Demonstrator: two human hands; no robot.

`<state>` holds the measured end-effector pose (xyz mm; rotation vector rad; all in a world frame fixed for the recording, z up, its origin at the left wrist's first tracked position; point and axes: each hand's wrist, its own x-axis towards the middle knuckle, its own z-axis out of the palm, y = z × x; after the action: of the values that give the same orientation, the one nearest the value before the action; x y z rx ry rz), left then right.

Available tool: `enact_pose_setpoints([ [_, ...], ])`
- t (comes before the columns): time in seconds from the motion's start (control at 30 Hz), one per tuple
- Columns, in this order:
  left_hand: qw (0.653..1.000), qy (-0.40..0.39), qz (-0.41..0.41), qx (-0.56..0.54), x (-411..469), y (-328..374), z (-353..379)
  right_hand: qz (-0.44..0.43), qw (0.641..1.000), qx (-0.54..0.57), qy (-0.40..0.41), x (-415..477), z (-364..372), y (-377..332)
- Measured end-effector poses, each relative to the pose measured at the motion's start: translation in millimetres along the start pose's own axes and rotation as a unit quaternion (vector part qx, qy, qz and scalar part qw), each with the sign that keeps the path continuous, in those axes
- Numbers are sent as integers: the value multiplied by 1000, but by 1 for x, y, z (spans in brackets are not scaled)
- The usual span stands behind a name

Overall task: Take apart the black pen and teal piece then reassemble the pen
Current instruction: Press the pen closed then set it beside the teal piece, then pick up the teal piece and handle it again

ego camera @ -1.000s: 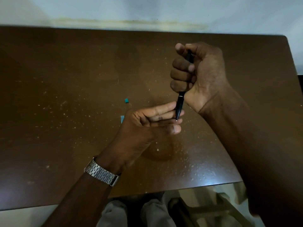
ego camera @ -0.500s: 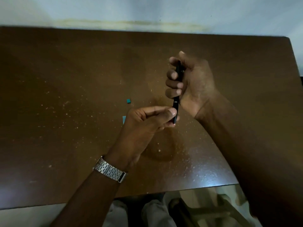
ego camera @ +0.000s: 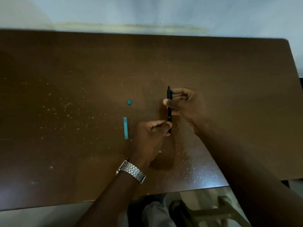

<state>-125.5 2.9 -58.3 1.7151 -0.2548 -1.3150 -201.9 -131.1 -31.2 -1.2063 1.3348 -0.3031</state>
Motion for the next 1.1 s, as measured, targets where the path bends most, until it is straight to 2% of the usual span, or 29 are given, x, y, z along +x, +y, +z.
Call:
enact_pose_setpoints([
  [0.27, 990, 2, 24, 140, 10, -18, 4, -4, 997, -74, 34, 9, 4, 26],
  [0.4, 983, 14, 36, 182, 12, -19, 3, -24, 984, -161, 67, 13, 10, 37],
  [0.57, 975, 18, 44, 215, 15, -21, 5, -87, 965, -225, 106, 15, 16, 49],
  [0.8, 978, 13, 40, 205, 15, -19, 0, -106, 958, -243, 107, 15, 17, 53],
  [0.9, 977, 67, 71, 190, 10, -11, -16, -130, 956, -238, 115, 13, 15, 48],
  [0.97, 968, 123, 96, 197, 8, -6, -37, -176, 946, -250, 110, 10, 19, 40],
  [1.03, 953, 173, 120, 218, 9, -2, -60, -220, 932, -280, 70, 8, 31, 32],
  [1.1, 944, 198, 109, 241, 12, -2, -79, -253, 914, -317, 17, 8, 50, 24],
])
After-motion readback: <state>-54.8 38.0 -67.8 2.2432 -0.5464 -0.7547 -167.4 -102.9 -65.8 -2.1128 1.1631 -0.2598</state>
